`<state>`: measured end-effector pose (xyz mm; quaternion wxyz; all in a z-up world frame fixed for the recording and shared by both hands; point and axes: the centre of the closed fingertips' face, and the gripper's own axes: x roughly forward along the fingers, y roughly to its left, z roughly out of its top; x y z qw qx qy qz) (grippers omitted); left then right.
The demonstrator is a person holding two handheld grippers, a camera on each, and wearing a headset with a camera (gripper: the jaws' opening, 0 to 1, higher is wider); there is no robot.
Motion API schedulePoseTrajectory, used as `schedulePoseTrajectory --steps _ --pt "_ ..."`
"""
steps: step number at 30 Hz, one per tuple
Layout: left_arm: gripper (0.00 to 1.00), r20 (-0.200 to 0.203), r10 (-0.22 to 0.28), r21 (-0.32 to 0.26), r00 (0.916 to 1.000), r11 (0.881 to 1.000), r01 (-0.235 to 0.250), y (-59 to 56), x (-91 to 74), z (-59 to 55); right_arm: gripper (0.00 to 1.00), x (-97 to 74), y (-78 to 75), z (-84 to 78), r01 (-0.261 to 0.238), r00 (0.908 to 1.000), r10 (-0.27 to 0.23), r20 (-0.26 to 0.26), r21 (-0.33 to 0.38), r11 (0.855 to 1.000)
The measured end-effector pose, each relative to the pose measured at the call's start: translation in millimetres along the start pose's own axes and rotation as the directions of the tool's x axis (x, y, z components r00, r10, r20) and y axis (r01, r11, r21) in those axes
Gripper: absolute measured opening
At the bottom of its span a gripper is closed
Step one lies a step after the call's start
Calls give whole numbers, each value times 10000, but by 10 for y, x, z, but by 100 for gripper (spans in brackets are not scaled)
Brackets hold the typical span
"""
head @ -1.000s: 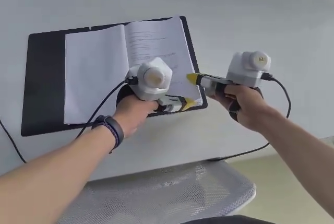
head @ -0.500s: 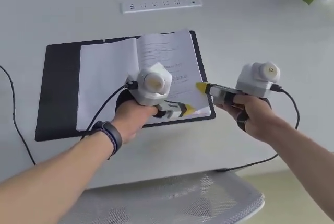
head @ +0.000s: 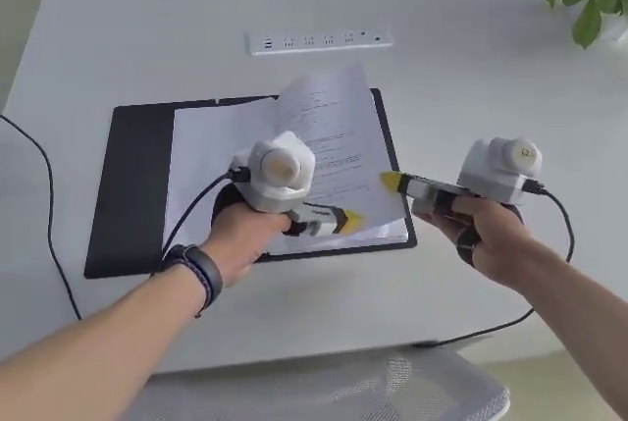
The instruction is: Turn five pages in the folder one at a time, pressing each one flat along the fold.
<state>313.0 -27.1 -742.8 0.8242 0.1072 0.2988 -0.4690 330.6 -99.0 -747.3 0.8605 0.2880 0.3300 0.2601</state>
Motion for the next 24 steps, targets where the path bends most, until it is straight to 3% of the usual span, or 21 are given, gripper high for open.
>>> schedulePoseTrajectory --steps 16,24 --pt "76 257 700 -252 9972 9973 -693 310 -459 -127 0 59 292 160 -371 9989 381 270 -362 9987" --pt "78 393 1022 -565 9940 9934 -999 451 -687 -216 0 111 550 249 -804 9960 827 331 -655 9946"
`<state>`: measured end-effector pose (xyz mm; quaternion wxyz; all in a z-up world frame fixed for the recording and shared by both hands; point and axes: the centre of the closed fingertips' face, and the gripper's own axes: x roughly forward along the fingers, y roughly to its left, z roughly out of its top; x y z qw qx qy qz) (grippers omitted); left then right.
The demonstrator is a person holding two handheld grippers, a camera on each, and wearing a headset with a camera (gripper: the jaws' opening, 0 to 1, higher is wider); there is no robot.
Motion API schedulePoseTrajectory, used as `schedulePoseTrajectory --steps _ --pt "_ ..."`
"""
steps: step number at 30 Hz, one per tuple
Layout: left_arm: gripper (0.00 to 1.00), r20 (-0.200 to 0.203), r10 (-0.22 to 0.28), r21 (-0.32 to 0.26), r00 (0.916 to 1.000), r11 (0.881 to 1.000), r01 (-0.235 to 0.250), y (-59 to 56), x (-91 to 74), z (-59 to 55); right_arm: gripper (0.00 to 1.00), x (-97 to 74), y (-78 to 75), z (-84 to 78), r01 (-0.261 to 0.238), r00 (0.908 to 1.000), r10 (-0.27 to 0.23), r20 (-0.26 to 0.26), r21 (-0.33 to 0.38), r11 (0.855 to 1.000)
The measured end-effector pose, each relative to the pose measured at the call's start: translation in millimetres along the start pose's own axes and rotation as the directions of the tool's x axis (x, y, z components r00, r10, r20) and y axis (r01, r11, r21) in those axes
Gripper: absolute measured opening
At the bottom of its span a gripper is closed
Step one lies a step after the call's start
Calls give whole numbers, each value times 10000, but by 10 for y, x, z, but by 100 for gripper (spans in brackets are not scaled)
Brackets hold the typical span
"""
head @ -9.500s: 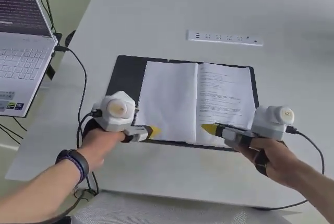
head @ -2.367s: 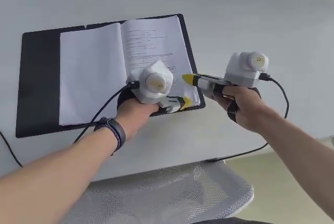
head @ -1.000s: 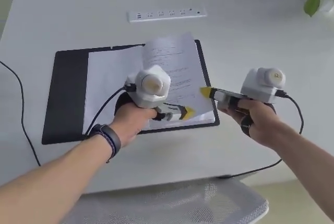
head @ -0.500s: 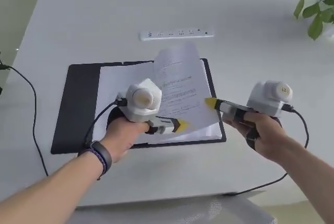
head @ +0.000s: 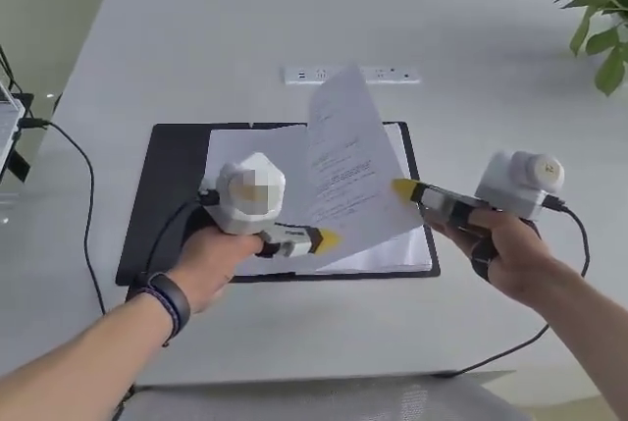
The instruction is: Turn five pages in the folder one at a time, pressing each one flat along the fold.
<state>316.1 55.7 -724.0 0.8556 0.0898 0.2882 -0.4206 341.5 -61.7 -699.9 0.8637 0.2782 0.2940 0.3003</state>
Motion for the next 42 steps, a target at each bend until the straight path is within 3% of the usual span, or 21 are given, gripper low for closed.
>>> schedulePoseTrajectory --steps 11,15,28,37,42 --pt "80 151 506 -306 9986 9983 -501 232 -324 -130 0 223 410 78 -771 9970 769 -65 -458 9960" --pt "80 170 680 -366 9975 9971 -673 294 -425 -184 0 325 491 68 -962 9953 954 -168 -545 9939" --pt "81 171 1349 -918 9907 9869 -1328 531 -766 -407 0 709 838 -128 -1653 9836 1593 -846 -688 9838" --pt "80 158 1741 -1313 9846 9765 -1706 688 -926 -541 0 972 973 -334 -1905 9735 1804 -1404 -621 9797" --pt "80 183 1870 -1411 9822 9730 -1826 714 -1004 -565 0 1088 1024 -445 -1997 9675 1880 -1688 -548 9783"
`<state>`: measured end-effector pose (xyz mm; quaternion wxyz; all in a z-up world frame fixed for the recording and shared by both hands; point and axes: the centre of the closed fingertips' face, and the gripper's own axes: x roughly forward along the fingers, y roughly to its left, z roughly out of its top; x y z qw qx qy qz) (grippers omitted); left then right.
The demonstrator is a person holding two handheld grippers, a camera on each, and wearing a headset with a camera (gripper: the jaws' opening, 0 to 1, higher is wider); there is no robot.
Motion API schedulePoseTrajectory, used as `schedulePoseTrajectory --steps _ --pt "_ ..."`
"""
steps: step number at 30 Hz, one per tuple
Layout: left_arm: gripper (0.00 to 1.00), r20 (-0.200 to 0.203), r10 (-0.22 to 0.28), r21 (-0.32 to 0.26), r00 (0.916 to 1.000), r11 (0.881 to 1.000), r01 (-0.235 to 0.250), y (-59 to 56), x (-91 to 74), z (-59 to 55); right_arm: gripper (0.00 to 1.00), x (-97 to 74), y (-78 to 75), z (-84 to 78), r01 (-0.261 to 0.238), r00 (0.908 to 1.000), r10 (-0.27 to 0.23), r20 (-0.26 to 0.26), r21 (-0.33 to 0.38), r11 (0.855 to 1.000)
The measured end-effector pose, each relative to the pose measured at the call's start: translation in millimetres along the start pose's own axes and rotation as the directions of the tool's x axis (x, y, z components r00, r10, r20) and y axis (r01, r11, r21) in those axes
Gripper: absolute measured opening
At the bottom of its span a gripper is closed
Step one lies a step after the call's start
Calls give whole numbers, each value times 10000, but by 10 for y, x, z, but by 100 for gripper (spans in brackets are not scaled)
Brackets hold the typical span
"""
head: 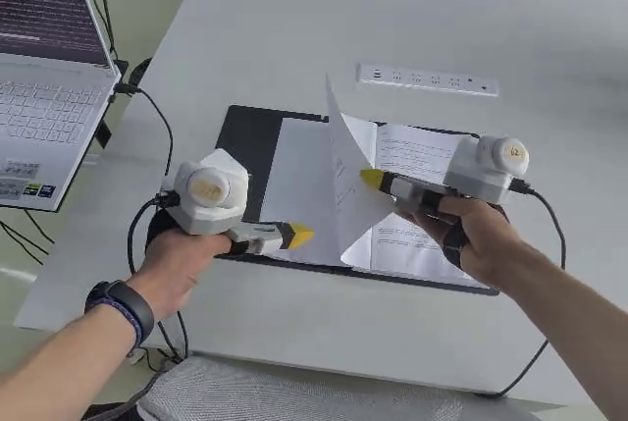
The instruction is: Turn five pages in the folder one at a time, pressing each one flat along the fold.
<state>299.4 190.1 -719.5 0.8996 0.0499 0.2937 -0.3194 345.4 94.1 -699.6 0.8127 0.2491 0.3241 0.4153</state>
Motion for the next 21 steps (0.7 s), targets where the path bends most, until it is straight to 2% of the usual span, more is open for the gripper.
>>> schedulePoseTrajectory --steps 7,21 --pt "80 80 306 -396 9995 9988 -302 121 -109 -85 0 233 55 -136 -88 9988 93 -476 110 9999" --pt "80 40 446 -761 9990 9961 -442 173 -171 -207 0 725 115 -448 -35 9888 128 -1486 626 9980"
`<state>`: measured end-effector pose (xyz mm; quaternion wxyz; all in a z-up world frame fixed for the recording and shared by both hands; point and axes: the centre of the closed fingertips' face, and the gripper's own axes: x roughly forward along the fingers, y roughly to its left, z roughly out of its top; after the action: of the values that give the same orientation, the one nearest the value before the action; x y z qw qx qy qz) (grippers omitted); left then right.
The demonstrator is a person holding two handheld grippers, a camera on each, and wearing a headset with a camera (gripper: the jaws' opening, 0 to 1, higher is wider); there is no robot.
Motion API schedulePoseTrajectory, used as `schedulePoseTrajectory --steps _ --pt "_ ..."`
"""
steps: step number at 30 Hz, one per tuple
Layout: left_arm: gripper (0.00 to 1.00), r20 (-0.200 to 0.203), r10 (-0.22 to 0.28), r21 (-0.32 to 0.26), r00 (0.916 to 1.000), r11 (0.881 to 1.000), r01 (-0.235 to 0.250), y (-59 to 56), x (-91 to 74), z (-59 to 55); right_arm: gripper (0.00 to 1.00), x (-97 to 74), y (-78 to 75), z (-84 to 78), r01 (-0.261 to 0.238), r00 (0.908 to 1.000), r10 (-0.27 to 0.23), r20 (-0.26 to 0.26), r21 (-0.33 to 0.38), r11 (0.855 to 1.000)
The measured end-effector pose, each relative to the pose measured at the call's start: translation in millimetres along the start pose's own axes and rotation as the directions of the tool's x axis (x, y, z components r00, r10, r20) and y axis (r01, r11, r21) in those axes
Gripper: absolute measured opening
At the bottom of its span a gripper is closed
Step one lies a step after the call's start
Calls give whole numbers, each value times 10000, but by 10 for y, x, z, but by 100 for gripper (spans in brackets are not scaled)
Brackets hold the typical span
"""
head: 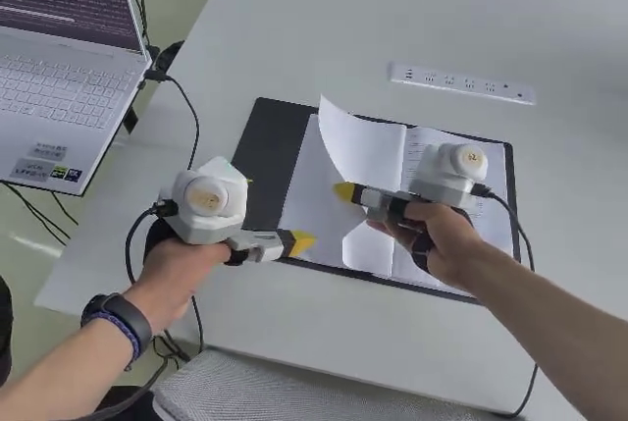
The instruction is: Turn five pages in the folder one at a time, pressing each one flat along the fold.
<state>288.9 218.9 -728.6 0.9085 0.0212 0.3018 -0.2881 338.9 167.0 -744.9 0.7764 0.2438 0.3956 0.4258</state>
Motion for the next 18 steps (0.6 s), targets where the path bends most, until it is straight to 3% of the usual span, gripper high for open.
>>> schedulePoseTrajectory --steps 13,18 --pt "79 -198 12 -192 9998 9998 -16 70 -22 -126 0 358 -3 -241 60 9986 -18 -524 813 9967" --pt "79 -242 -7 -231 9997 9997 1 90 -31 -157 0 460 -36 -366 312 9971 -229 -730 1147 9929"
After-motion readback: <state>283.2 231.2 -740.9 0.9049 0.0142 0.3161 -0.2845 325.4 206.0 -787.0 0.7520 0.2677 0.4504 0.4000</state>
